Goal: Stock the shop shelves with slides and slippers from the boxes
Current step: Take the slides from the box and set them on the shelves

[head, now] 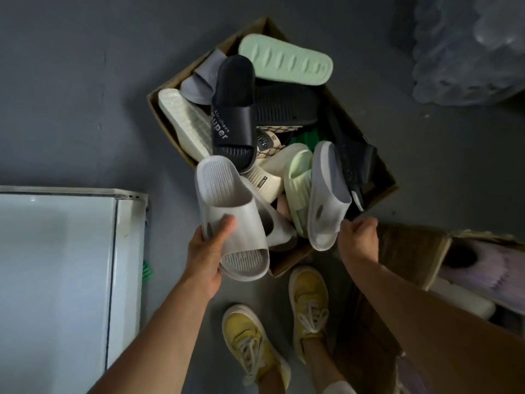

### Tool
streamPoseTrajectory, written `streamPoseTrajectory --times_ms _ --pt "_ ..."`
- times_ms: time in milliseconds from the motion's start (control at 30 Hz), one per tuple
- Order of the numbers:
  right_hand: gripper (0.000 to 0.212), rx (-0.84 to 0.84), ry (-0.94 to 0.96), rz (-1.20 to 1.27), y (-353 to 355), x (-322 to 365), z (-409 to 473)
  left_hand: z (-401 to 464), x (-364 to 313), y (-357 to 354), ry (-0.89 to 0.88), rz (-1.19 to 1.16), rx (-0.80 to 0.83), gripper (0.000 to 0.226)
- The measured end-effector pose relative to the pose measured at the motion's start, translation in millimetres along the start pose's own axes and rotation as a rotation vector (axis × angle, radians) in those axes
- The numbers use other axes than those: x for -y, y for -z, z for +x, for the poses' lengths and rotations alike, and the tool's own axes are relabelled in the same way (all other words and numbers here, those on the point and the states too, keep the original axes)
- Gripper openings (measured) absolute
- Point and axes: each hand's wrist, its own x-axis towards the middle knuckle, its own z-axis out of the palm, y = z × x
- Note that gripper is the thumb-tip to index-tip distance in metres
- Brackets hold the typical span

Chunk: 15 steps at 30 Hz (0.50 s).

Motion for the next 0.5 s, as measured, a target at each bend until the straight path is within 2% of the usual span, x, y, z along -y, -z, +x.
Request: streamPoseTrajectory --times_ms 33,100,167,233,267,367,433,500 --pt "0.024 0.006 -0.058 0.011 1 -6 7 2 2 -5 0.000 0.013 0.006 0.096" --pt "0.038 0.120 -0.238 0.075 1 -20 20 7 6 -13 -0.001 0.040 0.018 0.081" --pt "0.032 0.296 -0.454 0.251 -4 -25 24 14 12 -19 0.000 0.068 0.027 0.078" --pt "0.026 0.327 -0.509 0.308 -11 -29 22 18 19 -25 -0.001 0.085 0.032 0.074" --pt "0.026 0.254 -0.428 0.264 -16 -31 22 20 22 -27 -0.002 0.095 0.034 0.073" --pt "0.025 -0.072 -0.017 0.120 -20 -32 20 23 30 -30 -0.003 0.123 0.045 0.065" --pt "0.035 -0.140 0.172 0.061 -14 -24 22 24 32 -31 0.002 0.135 0.057 0.063" --pt "0.051 -0.103 0.332 -0.091 -6 -16 28 26 30 -30 -0.005 0.130 0.068 0.066"
